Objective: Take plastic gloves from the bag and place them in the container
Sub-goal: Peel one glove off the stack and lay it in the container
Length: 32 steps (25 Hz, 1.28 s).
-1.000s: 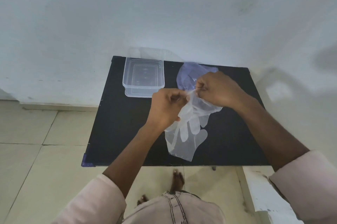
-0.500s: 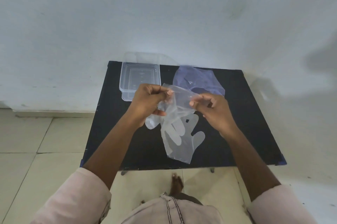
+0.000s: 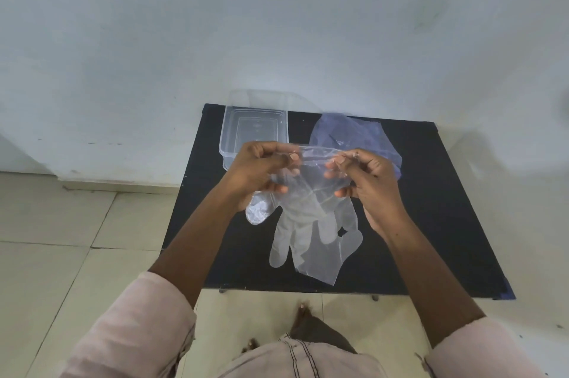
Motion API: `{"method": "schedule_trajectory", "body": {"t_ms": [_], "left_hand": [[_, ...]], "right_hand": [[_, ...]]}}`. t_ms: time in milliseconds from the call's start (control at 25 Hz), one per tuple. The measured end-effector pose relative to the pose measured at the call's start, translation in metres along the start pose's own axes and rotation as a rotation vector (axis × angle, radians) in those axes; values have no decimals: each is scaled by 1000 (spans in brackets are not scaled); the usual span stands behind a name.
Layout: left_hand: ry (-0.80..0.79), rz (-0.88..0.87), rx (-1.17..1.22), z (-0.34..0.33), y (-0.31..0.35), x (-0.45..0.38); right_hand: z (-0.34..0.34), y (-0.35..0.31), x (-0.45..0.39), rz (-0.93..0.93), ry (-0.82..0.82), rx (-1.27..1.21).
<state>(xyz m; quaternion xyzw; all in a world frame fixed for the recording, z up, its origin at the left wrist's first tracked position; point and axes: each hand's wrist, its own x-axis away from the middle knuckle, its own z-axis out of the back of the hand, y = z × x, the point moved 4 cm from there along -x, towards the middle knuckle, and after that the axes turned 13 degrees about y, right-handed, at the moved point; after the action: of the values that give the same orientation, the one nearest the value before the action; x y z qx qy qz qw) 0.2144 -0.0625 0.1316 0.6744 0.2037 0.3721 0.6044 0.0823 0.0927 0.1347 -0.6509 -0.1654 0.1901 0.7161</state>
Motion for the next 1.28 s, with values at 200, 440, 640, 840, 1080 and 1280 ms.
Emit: {"method": "schedule_trajectory", "body": {"t_ms": [200,440,640,840,1080,1280], "left_hand": [[76,12,23,-8,3,-25],[132,78,37,-9,5,-69],[140,132,59,13,7,-129],[181,170,40,47,12,-221],[274,155,27,80,23,-320],[282,36,17,92,40,-363]], "right_hand": [[-2,5,-37,-57,-59,-16],[-17,18,-94,-157,-144,-25],[-61,28,-142,-318,-171,-33],[-129,31,-208,-398,-136,-63],[-206,40,-290,-318,-37,8],[-232,28,-329,-174,20,30]]}}
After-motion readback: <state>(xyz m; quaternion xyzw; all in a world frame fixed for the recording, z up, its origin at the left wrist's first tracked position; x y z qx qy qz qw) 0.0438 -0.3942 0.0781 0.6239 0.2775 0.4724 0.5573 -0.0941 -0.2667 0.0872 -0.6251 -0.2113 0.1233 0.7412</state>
